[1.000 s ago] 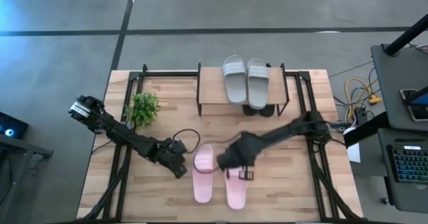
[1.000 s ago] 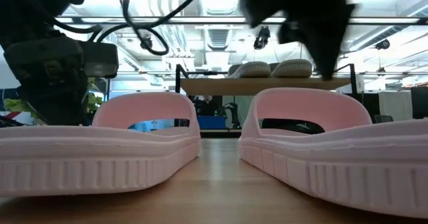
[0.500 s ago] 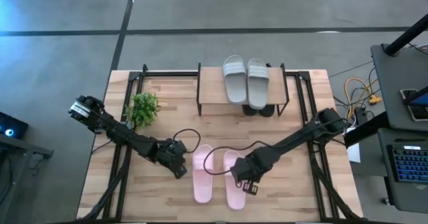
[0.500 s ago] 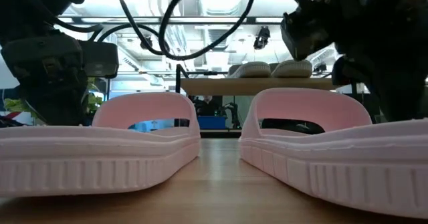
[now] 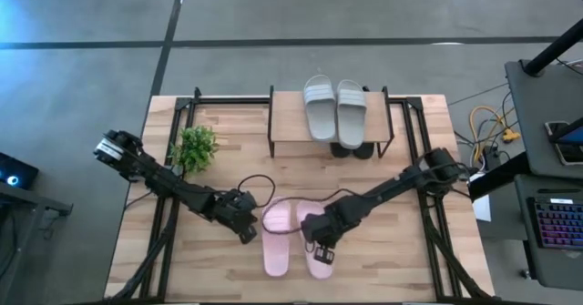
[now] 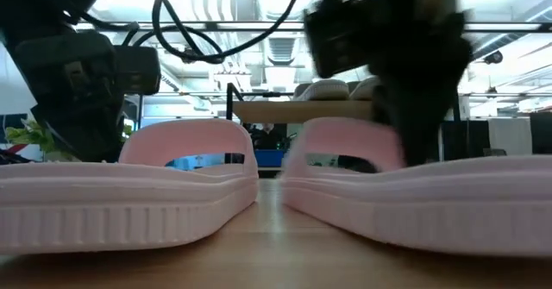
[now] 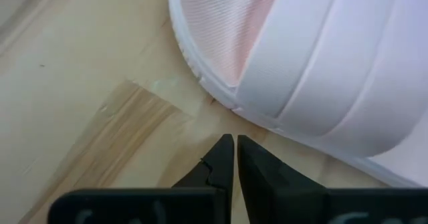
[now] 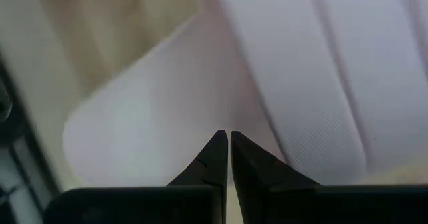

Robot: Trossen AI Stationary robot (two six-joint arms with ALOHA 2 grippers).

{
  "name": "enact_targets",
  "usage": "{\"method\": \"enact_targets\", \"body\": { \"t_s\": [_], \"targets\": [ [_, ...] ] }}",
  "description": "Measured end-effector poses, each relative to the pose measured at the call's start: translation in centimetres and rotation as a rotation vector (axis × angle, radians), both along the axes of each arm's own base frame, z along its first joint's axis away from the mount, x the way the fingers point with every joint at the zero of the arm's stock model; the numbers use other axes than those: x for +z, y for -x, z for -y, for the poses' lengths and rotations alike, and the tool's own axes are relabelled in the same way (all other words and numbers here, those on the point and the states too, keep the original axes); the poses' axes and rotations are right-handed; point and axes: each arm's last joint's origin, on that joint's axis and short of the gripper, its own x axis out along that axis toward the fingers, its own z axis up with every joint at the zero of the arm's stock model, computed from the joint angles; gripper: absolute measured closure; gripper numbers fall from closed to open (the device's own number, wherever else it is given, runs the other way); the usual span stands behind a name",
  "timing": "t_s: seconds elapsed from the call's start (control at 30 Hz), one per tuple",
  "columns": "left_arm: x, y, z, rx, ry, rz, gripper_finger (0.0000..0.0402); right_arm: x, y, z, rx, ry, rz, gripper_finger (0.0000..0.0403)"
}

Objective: Pick and place slides into the shelf
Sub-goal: Move the right pink slipper under the shelf

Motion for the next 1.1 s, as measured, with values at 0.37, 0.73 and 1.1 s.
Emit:
{"method": "enact_targets", "body": {
  "t_s": [0.37,0.73,1.1],
  "targets": [
    [-0.5,-0.2,0.0,0.003,0.009,-0.016,0.0395,0.2,-1.9,2.9,-0.066,0.034,0.104,0.039],
    [-0.1,-1.9,-2.4,0.041,-0.021,0.057,0.0395,0.3,-2.4,3.5,-0.14,0.068,0.149,0.039],
    [0.1,-3.0,-5.7,0.062,-0.104,0.067,0.0395,0.1,-2.5,5.2,-0.278,0.196,0.145,0.039]
  ]
}}
